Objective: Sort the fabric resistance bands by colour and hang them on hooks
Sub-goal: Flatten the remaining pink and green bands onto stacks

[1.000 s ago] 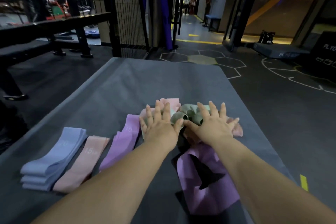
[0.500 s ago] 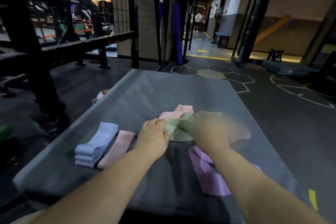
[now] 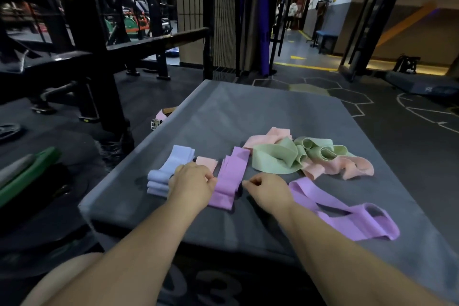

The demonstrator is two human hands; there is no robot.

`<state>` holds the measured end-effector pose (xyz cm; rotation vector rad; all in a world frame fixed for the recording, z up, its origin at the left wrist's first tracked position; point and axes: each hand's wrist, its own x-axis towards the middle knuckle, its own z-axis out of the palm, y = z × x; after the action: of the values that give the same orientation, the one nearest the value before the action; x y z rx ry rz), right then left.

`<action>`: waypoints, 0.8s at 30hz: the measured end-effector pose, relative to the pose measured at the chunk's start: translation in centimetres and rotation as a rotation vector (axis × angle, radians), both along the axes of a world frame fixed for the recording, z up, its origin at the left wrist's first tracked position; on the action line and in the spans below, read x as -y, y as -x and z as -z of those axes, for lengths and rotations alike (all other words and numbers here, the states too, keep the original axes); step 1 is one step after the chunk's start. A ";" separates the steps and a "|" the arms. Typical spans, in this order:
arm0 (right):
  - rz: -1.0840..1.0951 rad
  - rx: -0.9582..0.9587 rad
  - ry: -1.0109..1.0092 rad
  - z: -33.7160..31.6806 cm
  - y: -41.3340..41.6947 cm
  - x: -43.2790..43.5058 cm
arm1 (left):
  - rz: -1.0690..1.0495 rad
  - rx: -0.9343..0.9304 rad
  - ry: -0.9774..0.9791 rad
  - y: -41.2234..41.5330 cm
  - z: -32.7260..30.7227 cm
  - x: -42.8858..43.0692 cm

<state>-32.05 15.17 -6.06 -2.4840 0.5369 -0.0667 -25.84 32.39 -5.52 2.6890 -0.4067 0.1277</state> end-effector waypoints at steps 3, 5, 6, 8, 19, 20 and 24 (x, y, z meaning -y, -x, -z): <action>0.014 -0.052 0.026 -0.1 -0.4 -0.4 | 0.022 0.006 -0.077 0.1 0.3 0.4; 0.016 -0.080 0.026 -0.3 -0.6 -0.7 | 0.038 0.000 -0.102 0.0 0.5 0.7; 0.023 -0.089 0.016 -0.4 -0.7 -0.9 | 0.046 -0.009 -0.107 -0.1 0.5 0.8; 0.053 -0.088 -0.023 -0.4 -0.9 -1.2 | 0.064 -0.025 -0.115 -0.2 0.6 1.0; 0.148 0.051 -0.236 0.3 -1.3 -2.1 | 0.052 -0.101 -0.075 -0.4 0.5 0.7; 0.156 0.054 -0.250 0.4 -1.4 -2.1 | 0.046 -0.104 -0.078 -0.4 0.5 0.6; 0.170 0.054 -0.268 0.8 -1.4 -2.3 | 0.035 -0.119 -0.083 -0.4 0.4 0.3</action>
<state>-30.60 17.47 -6.88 -2.1668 0.6863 -0.1204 -25.44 32.13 -5.87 2.7524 -0.4300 -0.0607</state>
